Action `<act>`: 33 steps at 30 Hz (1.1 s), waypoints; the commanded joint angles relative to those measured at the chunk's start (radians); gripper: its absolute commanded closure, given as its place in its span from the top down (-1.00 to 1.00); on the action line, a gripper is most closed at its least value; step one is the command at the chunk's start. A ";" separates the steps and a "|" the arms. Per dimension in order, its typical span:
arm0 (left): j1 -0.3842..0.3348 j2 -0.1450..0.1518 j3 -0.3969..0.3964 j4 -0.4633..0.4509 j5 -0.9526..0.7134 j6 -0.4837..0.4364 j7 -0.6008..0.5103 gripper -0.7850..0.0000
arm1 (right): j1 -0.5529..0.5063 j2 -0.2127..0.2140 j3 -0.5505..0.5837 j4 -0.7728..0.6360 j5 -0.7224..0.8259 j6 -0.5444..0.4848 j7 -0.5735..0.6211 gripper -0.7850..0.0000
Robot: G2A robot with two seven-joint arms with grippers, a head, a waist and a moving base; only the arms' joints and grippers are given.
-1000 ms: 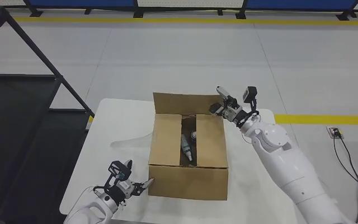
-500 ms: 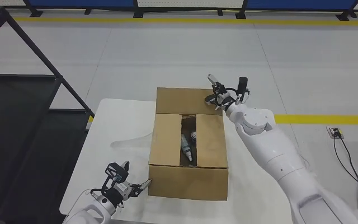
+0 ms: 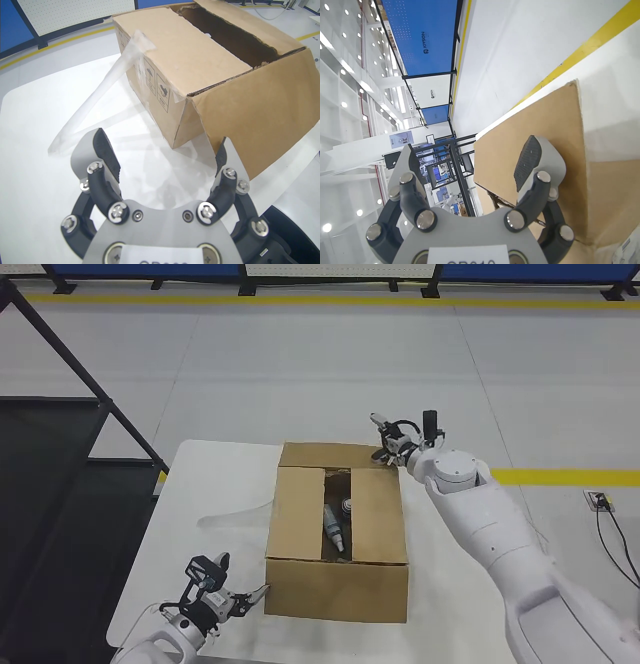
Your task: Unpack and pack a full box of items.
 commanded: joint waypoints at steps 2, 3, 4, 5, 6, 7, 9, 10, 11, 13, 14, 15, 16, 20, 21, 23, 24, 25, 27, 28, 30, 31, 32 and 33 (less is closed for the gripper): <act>0.001 0.000 0.001 0.001 -0.002 0.001 0.005 1.00 | 0.006 -0.007 0.000 0.019 -0.016 0.006 0.016 1.00; 0.002 0.001 0.002 0.001 -0.001 0.002 0.006 1.00 | 0.007 -0.009 0.000 0.024 -0.021 0.005 0.020 1.00; 0.002 0.001 0.002 0.002 0.000 0.003 0.007 1.00 | 0.008 -0.011 0.001 0.028 -0.026 0.004 0.023 1.00; 0.003 0.001 0.003 0.002 -0.001 0.005 0.009 1.00 | 0.009 -0.013 0.003 0.033 -0.028 0.003 0.025 1.00; 0.004 0.001 0.005 0.003 -0.001 0.006 0.010 1.00 | 0.010 -0.014 0.005 0.037 -0.030 0.003 0.026 1.00; 0.004 0.001 0.006 0.002 0.000 0.008 0.013 1.00 | 0.011 -0.016 0.007 0.041 -0.033 0.002 0.027 1.00; 0.005 0.001 0.008 0.003 0.003 0.009 0.016 1.00 | 0.013 -0.019 0.012 0.049 -0.037 -0.001 0.029 1.00; 0.005 0.001 0.008 0.003 0.004 0.011 0.016 1.00 | 0.014 -0.019 0.020 0.051 -0.030 -0.015 0.021 1.00; 0.006 0.001 0.008 0.002 0.005 0.013 0.018 1.00 | 0.013 -0.020 0.031 0.048 -0.016 -0.044 0.011 1.00; 0.008 0.001 0.007 0.001 0.003 0.018 0.026 1.00 | -0.002 -0.019 0.075 0.036 0.055 -0.150 0.004 1.00; 0.010 0.001 0.004 -0.001 -0.002 0.023 0.033 1.00 | -0.009 -0.016 0.091 0.030 0.077 -0.192 0.026 1.00; 0.013 0.001 0.001 -0.002 -0.008 0.028 0.038 1.00 | -0.015 -0.013 0.105 0.024 0.095 -0.229 0.044 1.00; 0.016 0.001 -0.004 -0.006 -0.011 0.032 0.043 1.00 | -0.023 -0.011 0.114 0.014 0.103 -0.256 0.074 1.00; 0.043 0.003 -0.029 -0.037 -0.014 0.051 0.077 1.00 | -0.051 0.001 0.119 -0.038 0.073 -0.286 0.236 1.00; 0.052 0.003 -0.038 -0.044 -0.020 0.058 0.088 1.00 | -0.055 0.004 0.117 -0.052 0.056 -0.286 0.276 1.00; 0.068 0.003 -0.058 -0.060 -0.043 0.068 0.107 1.00 | -0.067 0.011 0.106 -0.081 0.009 -0.286 0.352 1.00; 0.075 0.003 -0.068 -0.065 -0.060 0.075 0.116 1.00 | -0.073 0.015 0.102 -0.095 -0.015 -0.289 0.373 1.00; 0.082 0.003 -0.079 -0.070 -0.073 0.080 0.120 1.00 | -0.081 0.018 0.100 -0.112 -0.031 -0.290 0.392 1.00; 0.092 0.003 -0.096 -0.074 -0.090 0.086 0.123 1.00 | -0.099 0.023 0.094 -0.149 -0.063 -0.279 0.437 1.00; 0.094 0.004 -0.102 -0.075 -0.095 0.088 0.123 1.00 | -0.107 0.027 0.093 -0.169 -0.078 -0.274 0.457 1.00; 0.096 0.003 -0.110 -0.069 -0.107 0.094 0.124 1.00 | -0.122 0.034 0.090 -0.205 -0.110 -0.261 0.490 1.00; 0.096 0.003 -0.113 -0.067 -0.112 0.096 0.123 1.00 | -0.131 0.037 0.087 -0.224 -0.129 -0.253 0.498 1.00; 0.095 0.003 -0.115 -0.064 -0.117 0.096 0.123 1.00 | -0.140 0.039 0.084 -0.244 -0.149 -0.243 0.502 1.00; 0.095 0.003 -0.118 -0.062 -0.119 0.095 0.123 1.00 | -0.148 0.042 0.082 -0.264 -0.167 -0.233 0.503 1.00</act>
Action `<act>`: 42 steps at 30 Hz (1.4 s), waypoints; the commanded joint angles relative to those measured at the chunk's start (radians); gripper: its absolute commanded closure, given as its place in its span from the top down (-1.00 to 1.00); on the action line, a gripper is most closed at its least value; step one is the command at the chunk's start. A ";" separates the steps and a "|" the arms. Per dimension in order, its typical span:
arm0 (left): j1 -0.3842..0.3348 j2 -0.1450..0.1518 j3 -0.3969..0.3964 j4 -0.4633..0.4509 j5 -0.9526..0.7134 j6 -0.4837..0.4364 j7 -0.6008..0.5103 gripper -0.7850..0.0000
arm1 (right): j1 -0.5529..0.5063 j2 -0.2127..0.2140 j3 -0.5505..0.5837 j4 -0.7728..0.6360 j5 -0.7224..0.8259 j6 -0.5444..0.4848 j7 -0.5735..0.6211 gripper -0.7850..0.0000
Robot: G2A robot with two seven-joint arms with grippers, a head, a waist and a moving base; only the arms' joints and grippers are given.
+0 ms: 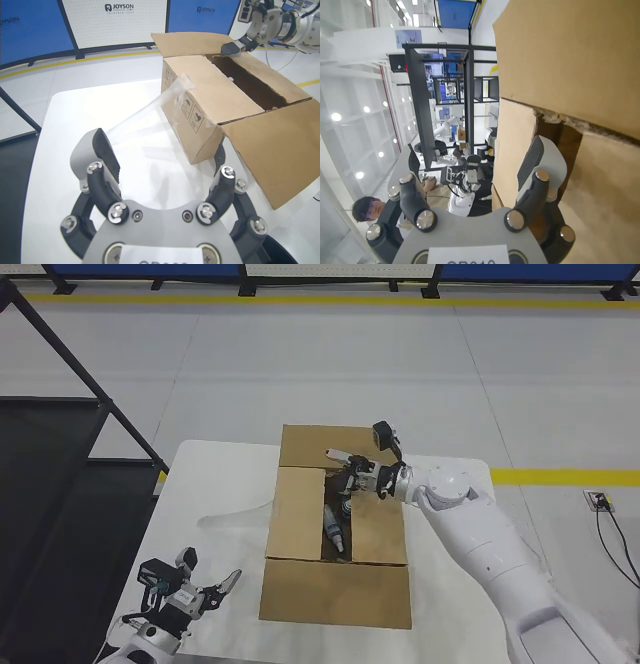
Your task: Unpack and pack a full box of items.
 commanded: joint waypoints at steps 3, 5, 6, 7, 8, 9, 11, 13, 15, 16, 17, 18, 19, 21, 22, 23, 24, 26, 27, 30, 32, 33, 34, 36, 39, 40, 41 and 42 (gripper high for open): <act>0.001 0.000 -0.007 0.005 -0.010 -0.003 0.000 1.00 | -0.026 0.008 -0.012 -0.071 -0.081 0.051 -0.019 1.00; 0.004 0.000 -0.009 0.004 -0.011 -0.006 0.000 1.00 | -0.038 0.010 -0.015 -0.104 -0.106 0.077 -0.023 1.00; 0.006 0.000 -0.010 0.002 -0.012 -0.007 0.001 1.00 | -0.043 0.010 -0.018 -0.119 -0.119 0.093 -0.026 1.00; 0.008 0.000 -0.011 0.000 -0.012 -0.008 0.002 1.00 | -0.048 0.010 -0.022 -0.133 -0.130 0.108 -0.026 1.00; 0.011 0.000 -0.012 -0.002 -0.012 -0.008 0.003 1.00 | -0.051 0.008 -0.026 -0.144 -0.139 0.124 -0.035 1.00; 0.013 0.000 -0.013 -0.005 -0.010 -0.009 0.004 1.00 | -0.054 0.005 -0.032 -0.154 -0.150 0.139 -0.045 1.00; 0.019 0.001 -0.016 -0.009 -0.010 -0.012 0.007 1.00 | -0.057 -0.001 -0.044 -0.167 -0.165 0.164 -0.055 1.00; 0.024 0.001 -0.020 -0.013 -0.010 -0.013 0.010 1.00 | -0.055 -0.007 -0.051 -0.171 -0.168 0.180 -0.057 1.00; 0.030 0.001 -0.023 -0.019 -0.008 -0.016 0.013 1.00 | -0.052 -0.013 -0.047 -0.166 -0.151 0.182 -0.051 1.00; 0.033 0.001 -0.025 -0.022 -0.007 -0.016 0.015 1.00 | -0.050 -0.015 -0.043 -0.163 -0.139 0.182 -0.049 1.00; 0.036 0.001 -0.026 -0.025 -0.005 -0.017 0.017 1.00 | -0.047 -0.018 -0.038 -0.159 -0.129 0.180 -0.047 1.00; 0.039 0.001 -0.026 -0.029 -0.003 -0.019 0.018 1.00 | -0.045 -0.019 -0.034 -0.155 -0.121 0.177 -0.046 1.00; 0.043 0.001 -0.026 -0.034 0.001 -0.020 0.020 1.00 | -0.043 -0.021 -0.029 -0.153 -0.113 0.174 -0.046 1.00; 0.049 0.001 -0.025 -0.044 0.010 -0.024 0.023 1.00 | -0.040 -0.023 -0.021 -0.152 -0.098 0.172 -0.040 1.00; 0.052 0.002 -0.023 -0.049 0.014 -0.027 0.024 1.00 | -0.038 -0.025 -0.016 -0.152 -0.090 0.172 -0.040 1.00; 0.054 0.002 -0.022 -0.053 0.019 -0.028 0.025 1.00 | -0.036 -0.027 -0.012 -0.153 -0.080 0.175 -0.039 1.00; 0.056 0.002 -0.020 -0.058 0.025 -0.029 0.026 1.00 | -0.035 -0.029 -0.008 -0.154 -0.068 0.179 -0.038 1.00; 0.058 0.002 -0.016 -0.069 0.039 -0.032 0.028 1.00 | -0.034 -0.034 0.003 -0.159 -0.034 0.187 -0.033 1.00; 0.058 0.002 -0.013 -0.076 0.048 -0.033 0.027 1.00 | -0.033 -0.036 0.006 -0.162 -0.018 0.190 -0.027 1.00; 0.054 0.002 0.000 -0.091 0.076 -0.039 0.021 1.00 | -0.029 -0.046 0.016 -0.170 0.032 0.198 -0.016 1.00; 0.044 0.003 0.012 -0.099 0.099 -0.039 0.013 1.00 | -0.023 -0.056 0.016 -0.171 0.065 0.207 -0.004 1.00; 0.036 0.002 0.020 -0.101 0.109 -0.036 0.008 1.00 | -0.018 -0.061 0.014 -0.169 0.077 0.210 -0.005 1.00; 0.028 0.002 0.029 -0.104 0.120 -0.033 0.003 1.00 | -0.014 -0.068 0.013 -0.165 0.097 0.212 -0.001 1.00; 0.010 0.001 0.047 -0.108 0.137 -0.019 -0.003 1.00 | -0.004 -0.081 0.008 -0.152 0.134 0.212 0.023 1.00; -0.022 -0.002 0.074 -0.109 0.143 -0.001 -0.022 1.00 | 0.011 -0.102 -0.006 -0.129 0.175 0.206 0.057 1.00; -0.035 -0.003 0.083 -0.107 0.142 0.004 -0.031 1.00 | 0.019 -0.110 -0.011 -0.117 0.186 0.205 0.069 1.00; -0.048 -0.004 0.091 -0.104 0.141 0.011 -0.039 1.00 | 0.027 -0.117 -0.016 -0.104 0.194 0.204 0.074 1.00; -0.061 -0.005 0.099 -0.099 0.139 0.022 -0.045 1.00 | 0.035 -0.126 -0.022 -0.091 0.207 0.205 0.079 1.00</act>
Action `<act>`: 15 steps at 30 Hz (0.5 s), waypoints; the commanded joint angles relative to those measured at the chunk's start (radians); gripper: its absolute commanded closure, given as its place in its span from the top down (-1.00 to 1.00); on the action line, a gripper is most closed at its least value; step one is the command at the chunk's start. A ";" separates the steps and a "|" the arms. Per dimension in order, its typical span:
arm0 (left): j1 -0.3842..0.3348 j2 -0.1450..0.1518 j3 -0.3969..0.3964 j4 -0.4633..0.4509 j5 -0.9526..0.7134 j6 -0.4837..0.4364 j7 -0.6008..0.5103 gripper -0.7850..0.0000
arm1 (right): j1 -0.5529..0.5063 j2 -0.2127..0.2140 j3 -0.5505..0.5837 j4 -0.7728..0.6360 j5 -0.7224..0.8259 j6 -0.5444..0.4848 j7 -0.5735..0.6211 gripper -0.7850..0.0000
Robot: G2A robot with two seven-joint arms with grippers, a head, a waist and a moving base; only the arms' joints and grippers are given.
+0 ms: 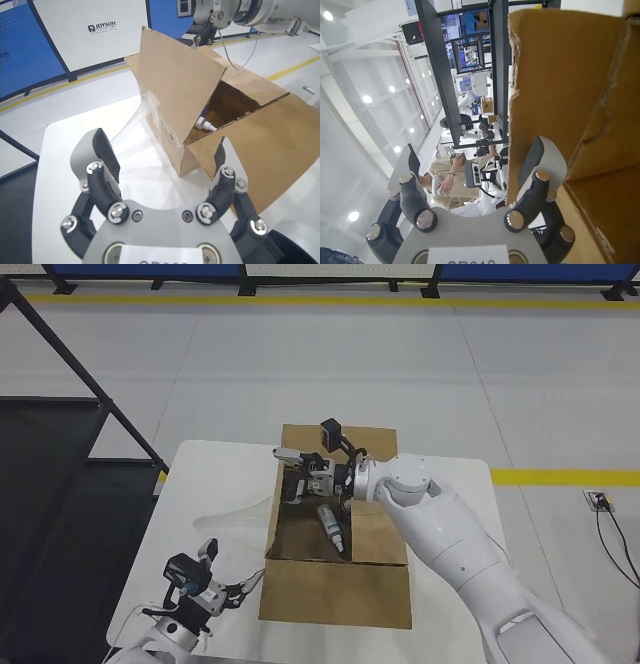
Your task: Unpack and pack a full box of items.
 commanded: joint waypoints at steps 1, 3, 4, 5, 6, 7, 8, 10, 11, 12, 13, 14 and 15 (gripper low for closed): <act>-0.026 -0.003 0.015 0.008 -0.008 0.024 -0.010 1.00 | 0.015 -0.016 -0.009 0.027 0.024 0.003 0.011 1.00; -0.050 -0.007 0.030 0.018 -0.023 0.066 -0.018 1.00 | 0.030 -0.032 -0.019 0.055 0.046 -0.001 0.025 1.00; -0.062 -0.009 0.039 0.021 -0.035 0.077 -0.024 1.00 | 0.036 -0.040 -0.023 0.068 0.056 -0.005 0.038 1.00; -0.074 -0.011 0.045 0.026 -0.052 0.085 -0.033 1.00 | 0.042 -0.048 -0.027 0.083 0.066 -0.008 0.055 1.00; -0.087 -0.012 0.049 0.032 -0.067 0.093 -0.044 1.00 | 0.048 -0.055 -0.030 0.097 0.075 -0.014 0.069 1.00; -0.100 -0.014 0.053 0.036 -0.079 0.101 -0.055 1.00 | 0.054 -0.062 -0.033 0.111 0.081 -0.020 0.079 1.00; -0.111 -0.015 0.057 0.040 -0.092 0.103 -0.065 1.00 | 0.060 -0.069 -0.037 0.125 0.085 -0.024 0.089 1.00; -0.131 -0.017 0.060 0.048 -0.117 0.106 -0.084 1.00 | 0.072 -0.082 -0.045 0.151 0.087 -0.029 0.099 1.00; -0.138 -0.017 0.060 0.050 -0.127 0.108 -0.090 1.00 | 0.077 -0.088 -0.049 0.163 0.086 -0.032 0.102 1.00; -0.144 -0.018 0.059 0.051 -0.136 0.110 -0.093 1.00 | 0.082 -0.094 -0.052 0.175 0.085 -0.035 0.105 1.00; -0.147 -0.018 0.056 0.051 -0.144 0.114 -0.094 1.00 | 0.087 -0.099 -0.055 0.186 0.083 -0.038 0.109 1.00; -0.146 -0.018 0.053 0.050 -0.151 0.114 -0.094 1.00 | 0.092 -0.103 -0.056 0.198 0.081 -0.043 0.112 1.00; -0.143 -0.018 0.046 0.047 -0.160 0.115 -0.091 1.00 | 0.095 -0.107 -0.056 0.210 0.080 -0.051 0.116 1.00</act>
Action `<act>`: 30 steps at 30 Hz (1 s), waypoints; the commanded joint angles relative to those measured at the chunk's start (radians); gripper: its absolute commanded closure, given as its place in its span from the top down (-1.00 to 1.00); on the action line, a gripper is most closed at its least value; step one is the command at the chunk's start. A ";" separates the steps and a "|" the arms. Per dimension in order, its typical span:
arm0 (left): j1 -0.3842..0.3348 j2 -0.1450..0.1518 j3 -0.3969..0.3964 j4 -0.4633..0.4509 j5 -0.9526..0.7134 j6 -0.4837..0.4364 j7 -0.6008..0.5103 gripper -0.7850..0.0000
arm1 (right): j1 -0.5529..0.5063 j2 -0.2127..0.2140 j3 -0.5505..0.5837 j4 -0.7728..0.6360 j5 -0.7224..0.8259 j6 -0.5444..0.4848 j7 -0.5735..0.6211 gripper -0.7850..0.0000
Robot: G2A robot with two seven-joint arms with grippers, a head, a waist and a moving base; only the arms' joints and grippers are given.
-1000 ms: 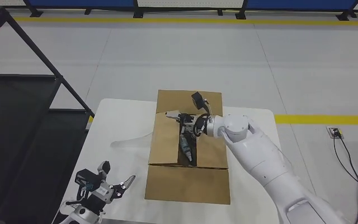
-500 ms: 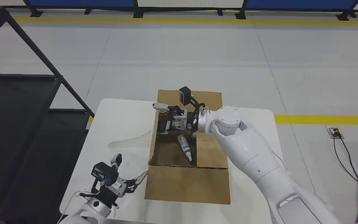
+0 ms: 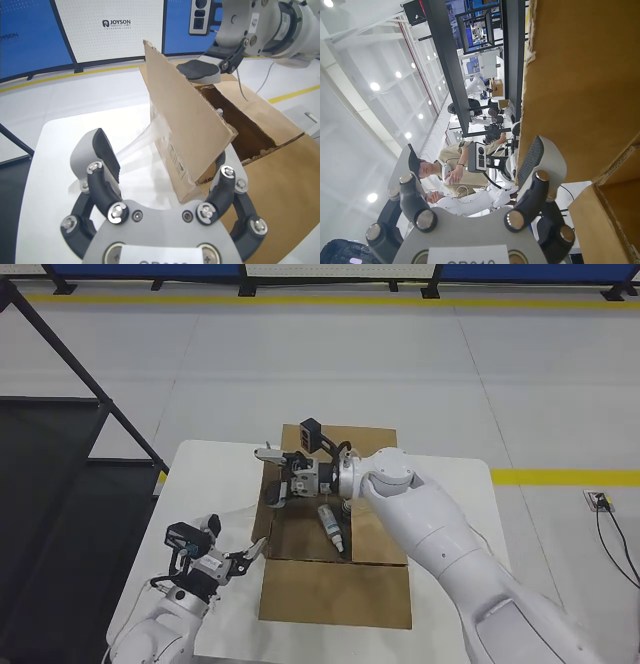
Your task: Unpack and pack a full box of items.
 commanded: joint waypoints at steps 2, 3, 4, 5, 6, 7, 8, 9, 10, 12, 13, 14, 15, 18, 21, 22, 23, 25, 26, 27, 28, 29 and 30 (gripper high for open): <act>0.016 0.001 -0.025 -0.008 -0.027 -0.001 0.011 1.00 | 0.010 -0.006 0.004 0.034 -0.005 -0.025 0.012 1.00; 0.024 0.001 -0.036 -0.012 -0.036 -0.002 0.015 1.00 | 0.013 -0.007 0.008 0.045 -0.009 -0.038 0.016 1.00; 0.034 0.002 -0.048 -0.014 -0.042 -0.006 0.019 1.00 | 0.014 -0.006 0.012 0.054 -0.011 -0.052 0.021 1.00; 0.043 0.003 -0.061 -0.014 -0.049 -0.009 0.023 1.00 | 0.016 -0.003 0.019 0.062 -0.014 -0.069 0.025 1.00; 0.052 0.004 -0.074 -0.011 -0.052 -0.014 0.027 1.00 | 0.017 0.000 0.026 0.069 -0.018 -0.088 0.029 1.00; 0.060 0.005 -0.088 -0.008 -0.056 -0.017 0.031 1.00 | 0.017 0.004 0.035 0.076 -0.020 -0.106 0.035 1.00; 0.067 0.005 -0.100 -0.003 -0.065 -0.017 0.034 1.00 | 0.017 0.009 0.045 0.081 -0.020 -0.123 0.041 1.00; 0.074 0.006 -0.112 0.001 -0.073 -0.020 0.036 1.00 | 0.015 0.015 0.057 0.085 -0.016 -0.138 0.047 1.00; 0.079 0.007 -0.122 0.005 -0.079 -0.023 0.036 1.00 | 0.013 0.022 0.070 0.088 -0.013 -0.157 0.051 1.00; 0.083 0.008 -0.136 0.018 -0.085 -0.029 0.032 1.00 | 0.006 0.037 0.098 0.091 -0.006 -0.189 0.060 1.00; 0.082 0.008 -0.140 0.025 -0.091 -0.031 0.027 1.00 | 0.002 0.045 0.112 0.091 -0.005 -0.203 0.065 1.00; 0.080 0.008 -0.143 0.034 -0.092 -0.031 0.022 1.00 | -0.004 0.054 0.127 0.090 -0.002 -0.216 0.070 1.00; 0.077 0.009 -0.144 0.042 -0.092 -0.031 0.019 1.00 | -0.009 0.063 0.142 0.089 0.002 -0.228 0.074 1.00; 0.070 0.009 -0.143 0.078 -0.096 -0.032 0.008 1.00 | -0.031 0.093 0.190 0.079 0.011 -0.254 0.086 1.00; 0.054 0.008 -0.137 0.121 -0.092 -0.024 -0.004 1.00 | -0.061 0.125 0.243 0.052 0.031 -0.261 0.134 1.00; 0.046 0.008 -0.134 0.136 -0.083 -0.017 -0.005 1.00 | -0.073 0.137 0.264 0.039 0.041 -0.262 0.158 1.00; 0.038 0.007 -0.127 0.151 -0.074 -0.012 -0.008 1.00 | -0.086 0.149 0.285 0.025 0.051 -0.265 0.179 1.00; 0.019 0.006 -0.116 0.182 -0.066 -0.002 -0.011 1.00 | -0.114 0.173 0.325 -0.009 0.057 -0.267 0.211 1.00; 0.010 0.006 -0.110 0.196 -0.059 0.002 -0.011 1.00 | -0.129 0.185 0.345 -0.030 0.058 -0.268 0.219 1.00; 0.003 0.005 -0.104 0.209 -0.055 0.002 -0.014 1.00 | -0.145 0.196 0.363 -0.052 0.055 -0.268 0.222 1.00; -0.004 0.005 -0.099 0.220 -0.053 0.003 -0.017 1.00 | -0.162 0.207 0.381 -0.078 0.050 -0.267 0.223 1.00; -0.010 0.005 -0.094 0.232 -0.043 0.003 -0.019 1.00 | -0.180 0.217 0.398 -0.105 0.046 -0.263 0.219 1.00; -0.017 0.005 -0.089 0.243 -0.032 0.007 -0.020 1.00 | -0.199 0.227 0.415 -0.134 0.040 -0.258 0.215 1.00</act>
